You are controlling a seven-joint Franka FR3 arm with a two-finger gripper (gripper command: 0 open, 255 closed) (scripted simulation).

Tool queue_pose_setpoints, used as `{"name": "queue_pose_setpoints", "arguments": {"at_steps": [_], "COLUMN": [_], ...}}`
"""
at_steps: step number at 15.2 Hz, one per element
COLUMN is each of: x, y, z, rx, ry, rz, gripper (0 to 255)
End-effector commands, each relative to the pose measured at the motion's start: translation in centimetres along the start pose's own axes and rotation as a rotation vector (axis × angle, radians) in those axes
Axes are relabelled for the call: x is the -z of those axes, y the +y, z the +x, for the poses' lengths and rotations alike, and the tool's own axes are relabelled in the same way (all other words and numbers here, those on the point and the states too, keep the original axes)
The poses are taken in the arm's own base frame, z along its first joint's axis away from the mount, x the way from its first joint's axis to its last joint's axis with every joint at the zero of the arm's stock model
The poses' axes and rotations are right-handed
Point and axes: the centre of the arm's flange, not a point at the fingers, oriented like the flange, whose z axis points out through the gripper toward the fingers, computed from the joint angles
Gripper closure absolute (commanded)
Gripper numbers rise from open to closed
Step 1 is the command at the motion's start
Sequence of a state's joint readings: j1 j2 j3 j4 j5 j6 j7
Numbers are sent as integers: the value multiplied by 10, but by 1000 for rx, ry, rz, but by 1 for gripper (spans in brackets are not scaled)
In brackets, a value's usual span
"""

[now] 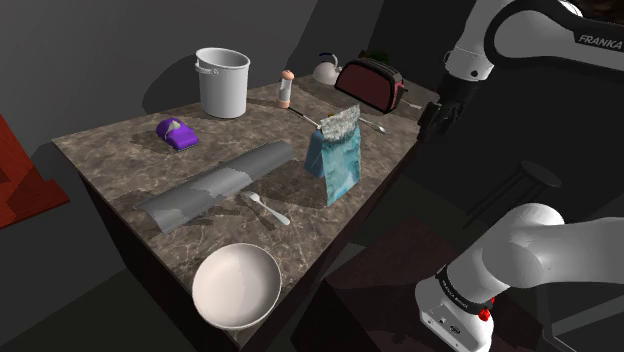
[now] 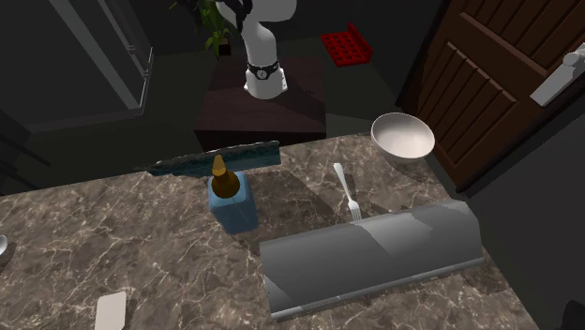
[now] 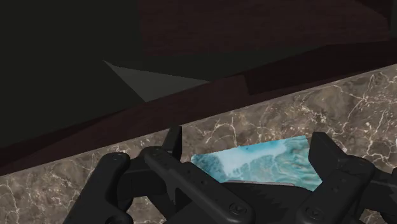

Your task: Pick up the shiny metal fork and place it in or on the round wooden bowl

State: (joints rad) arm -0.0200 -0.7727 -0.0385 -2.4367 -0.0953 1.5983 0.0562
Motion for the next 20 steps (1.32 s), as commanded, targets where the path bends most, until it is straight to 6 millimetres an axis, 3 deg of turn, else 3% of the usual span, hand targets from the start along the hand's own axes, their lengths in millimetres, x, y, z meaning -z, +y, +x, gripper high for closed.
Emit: {"name": "queue_pose_setpoints", "arguments": {"at_steps": [1, 20], "x": [0, -133], "y": [0, -175], "z": [0, 121], "rx": [0, 152], "ry": [0, -27], "rz": [0, 20], "gripper": [0, 0]}}
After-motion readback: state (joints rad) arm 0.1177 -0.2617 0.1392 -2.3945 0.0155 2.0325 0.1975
